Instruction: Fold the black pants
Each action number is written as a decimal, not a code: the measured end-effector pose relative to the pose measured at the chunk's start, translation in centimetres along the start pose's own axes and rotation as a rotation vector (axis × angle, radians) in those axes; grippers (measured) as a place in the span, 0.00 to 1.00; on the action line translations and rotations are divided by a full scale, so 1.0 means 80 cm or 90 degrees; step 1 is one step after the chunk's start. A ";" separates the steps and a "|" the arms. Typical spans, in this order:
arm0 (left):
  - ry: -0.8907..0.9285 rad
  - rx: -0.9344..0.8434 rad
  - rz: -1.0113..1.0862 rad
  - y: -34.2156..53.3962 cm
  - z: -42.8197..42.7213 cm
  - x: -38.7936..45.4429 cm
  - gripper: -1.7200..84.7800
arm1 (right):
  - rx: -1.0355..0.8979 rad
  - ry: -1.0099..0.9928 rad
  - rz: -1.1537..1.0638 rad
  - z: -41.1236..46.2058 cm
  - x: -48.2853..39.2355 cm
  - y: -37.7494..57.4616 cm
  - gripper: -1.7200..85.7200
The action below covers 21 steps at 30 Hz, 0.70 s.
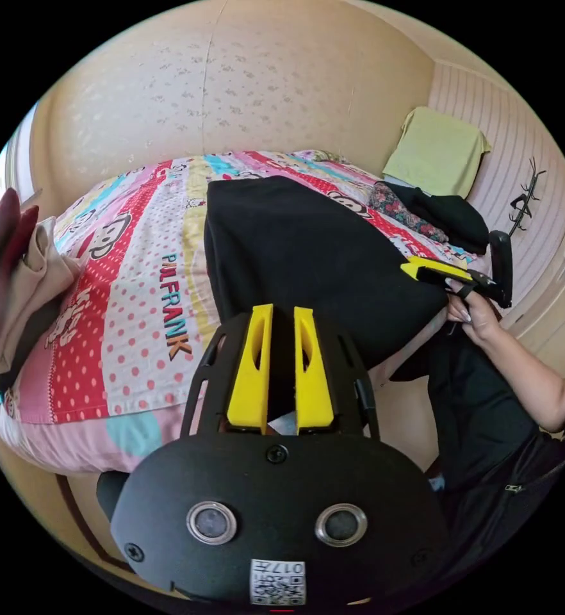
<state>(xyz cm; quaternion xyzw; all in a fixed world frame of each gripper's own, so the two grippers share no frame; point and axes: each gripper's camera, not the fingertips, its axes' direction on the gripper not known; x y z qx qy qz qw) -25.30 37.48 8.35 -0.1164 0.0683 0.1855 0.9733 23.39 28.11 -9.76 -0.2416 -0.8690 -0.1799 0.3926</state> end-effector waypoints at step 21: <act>-0.058 -0.025 -0.113 0.052 -0.039 0.007 0.02 | 0.064 0.140 -0.034 -0.036 -0.034 0.068 0.11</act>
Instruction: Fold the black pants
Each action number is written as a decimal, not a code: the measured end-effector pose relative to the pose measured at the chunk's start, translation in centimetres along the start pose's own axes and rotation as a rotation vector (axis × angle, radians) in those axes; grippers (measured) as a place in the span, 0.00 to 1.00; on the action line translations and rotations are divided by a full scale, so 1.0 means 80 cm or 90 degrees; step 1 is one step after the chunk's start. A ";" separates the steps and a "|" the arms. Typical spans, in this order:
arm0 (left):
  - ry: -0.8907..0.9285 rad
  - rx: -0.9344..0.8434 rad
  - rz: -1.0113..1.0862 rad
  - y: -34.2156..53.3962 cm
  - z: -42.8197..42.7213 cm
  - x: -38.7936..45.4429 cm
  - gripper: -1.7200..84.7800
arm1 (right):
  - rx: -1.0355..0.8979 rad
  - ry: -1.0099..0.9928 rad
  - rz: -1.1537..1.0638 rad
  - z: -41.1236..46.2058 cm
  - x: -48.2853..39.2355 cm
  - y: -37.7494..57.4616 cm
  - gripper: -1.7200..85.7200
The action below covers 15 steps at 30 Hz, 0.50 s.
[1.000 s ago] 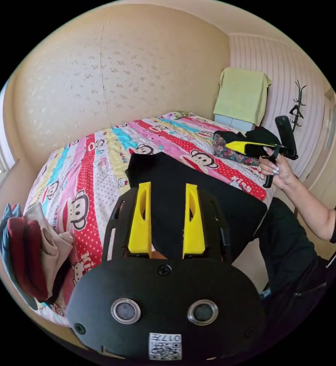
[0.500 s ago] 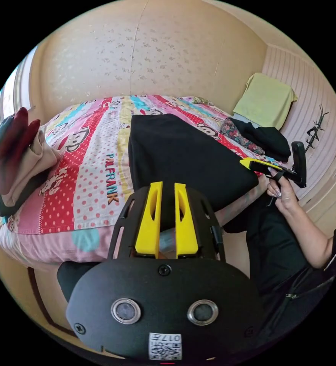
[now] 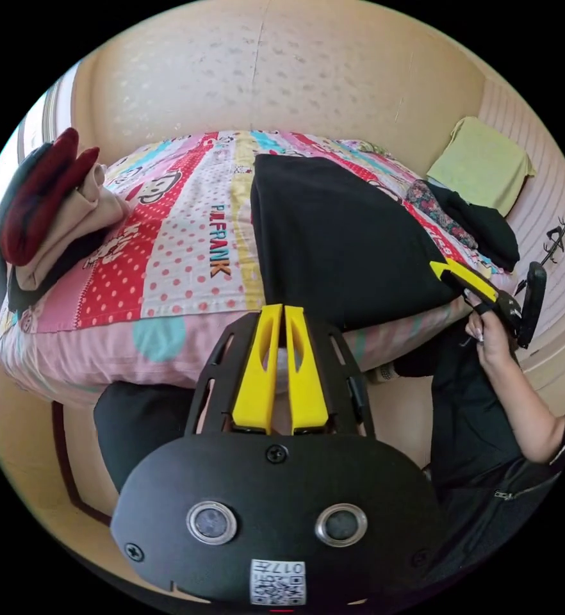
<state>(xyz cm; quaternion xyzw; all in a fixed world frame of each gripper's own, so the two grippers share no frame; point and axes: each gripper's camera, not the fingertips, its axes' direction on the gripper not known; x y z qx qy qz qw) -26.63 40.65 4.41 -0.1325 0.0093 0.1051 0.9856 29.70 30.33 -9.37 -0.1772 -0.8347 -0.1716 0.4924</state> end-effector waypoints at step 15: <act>-0.052 0.007 0.426 -0.001 -0.044 0.174 0.17 | 0.033 -0.211 0.159 -0.024 0.106 0.026 0.09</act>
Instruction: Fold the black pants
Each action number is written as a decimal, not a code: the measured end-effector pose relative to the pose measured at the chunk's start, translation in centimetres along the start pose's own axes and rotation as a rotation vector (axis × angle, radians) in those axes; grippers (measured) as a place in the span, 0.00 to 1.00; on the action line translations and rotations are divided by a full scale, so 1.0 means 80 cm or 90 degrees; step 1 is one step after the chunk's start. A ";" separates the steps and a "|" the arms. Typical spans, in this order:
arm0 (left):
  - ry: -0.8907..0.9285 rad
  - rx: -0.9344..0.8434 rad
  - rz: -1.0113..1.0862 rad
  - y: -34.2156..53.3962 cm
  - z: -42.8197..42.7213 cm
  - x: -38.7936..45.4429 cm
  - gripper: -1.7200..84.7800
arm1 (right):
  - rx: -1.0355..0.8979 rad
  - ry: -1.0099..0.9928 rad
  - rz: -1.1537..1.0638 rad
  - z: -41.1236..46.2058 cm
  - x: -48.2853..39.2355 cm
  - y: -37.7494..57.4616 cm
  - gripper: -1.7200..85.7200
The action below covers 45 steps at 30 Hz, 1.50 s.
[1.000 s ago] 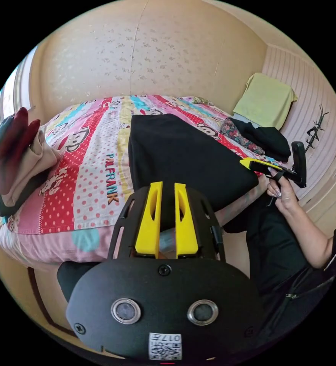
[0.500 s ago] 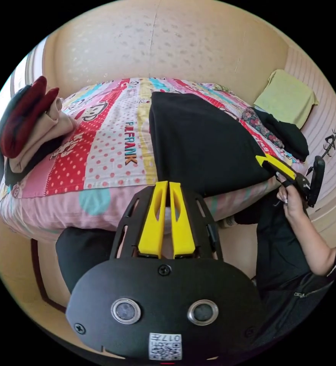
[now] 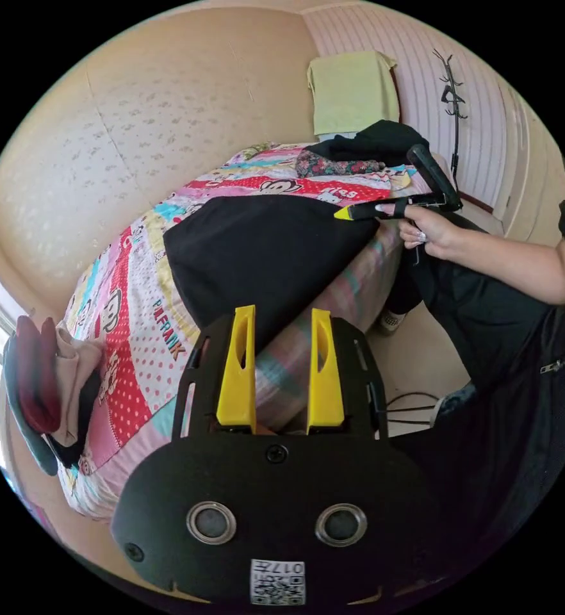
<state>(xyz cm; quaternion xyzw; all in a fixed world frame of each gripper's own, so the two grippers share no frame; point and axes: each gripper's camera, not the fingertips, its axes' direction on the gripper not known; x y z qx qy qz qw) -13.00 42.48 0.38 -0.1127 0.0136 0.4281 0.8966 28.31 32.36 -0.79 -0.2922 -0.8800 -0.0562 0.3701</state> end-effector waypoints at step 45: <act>-0.138 -0.057 0.091 -0.138 -0.057 -0.003 0.07 | -0.380 0.516 -0.764 0.155 -0.442 0.066 0.14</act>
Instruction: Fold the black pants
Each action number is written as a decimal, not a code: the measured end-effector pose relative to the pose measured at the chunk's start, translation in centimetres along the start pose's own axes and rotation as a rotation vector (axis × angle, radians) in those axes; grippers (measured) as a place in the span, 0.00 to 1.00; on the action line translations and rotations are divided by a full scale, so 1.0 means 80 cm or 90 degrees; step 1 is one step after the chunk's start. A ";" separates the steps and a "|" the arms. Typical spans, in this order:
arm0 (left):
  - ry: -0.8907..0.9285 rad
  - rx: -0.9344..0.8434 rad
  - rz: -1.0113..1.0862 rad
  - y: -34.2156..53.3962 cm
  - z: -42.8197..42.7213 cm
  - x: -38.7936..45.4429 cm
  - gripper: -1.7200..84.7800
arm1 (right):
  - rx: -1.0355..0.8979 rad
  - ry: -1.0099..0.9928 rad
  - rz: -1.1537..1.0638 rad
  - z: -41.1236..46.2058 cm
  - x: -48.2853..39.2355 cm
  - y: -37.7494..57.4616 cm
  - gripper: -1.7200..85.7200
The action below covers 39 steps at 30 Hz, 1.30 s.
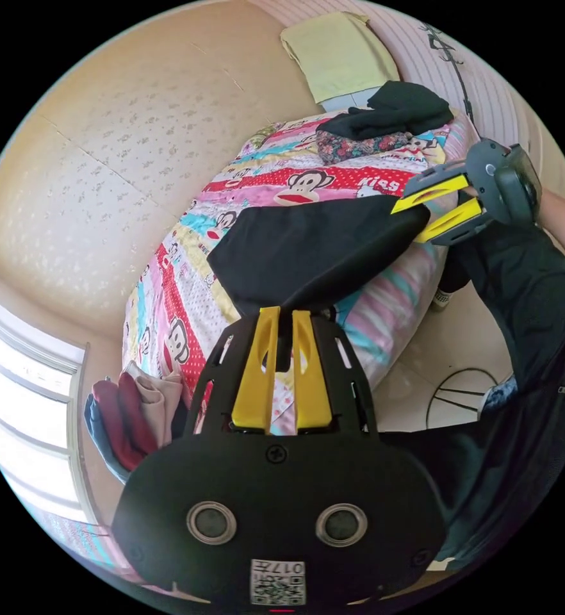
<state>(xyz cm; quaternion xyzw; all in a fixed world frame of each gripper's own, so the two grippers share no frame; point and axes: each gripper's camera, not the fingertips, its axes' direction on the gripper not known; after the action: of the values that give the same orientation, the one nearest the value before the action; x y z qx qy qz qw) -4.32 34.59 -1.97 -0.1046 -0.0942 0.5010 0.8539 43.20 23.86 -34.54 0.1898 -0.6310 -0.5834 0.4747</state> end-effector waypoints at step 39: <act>0.291 0.019 0.256 -0.029 0.052 -0.165 0.04 | 0.222 -0.519 0.031 0.091 0.349 0.061 0.09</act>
<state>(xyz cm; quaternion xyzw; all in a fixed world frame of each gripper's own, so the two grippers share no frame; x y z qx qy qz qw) -9.80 22.31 1.91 -0.2183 0.1304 0.6251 0.7380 25.46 7.00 -18.55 0.0068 -0.8601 -0.4837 0.1619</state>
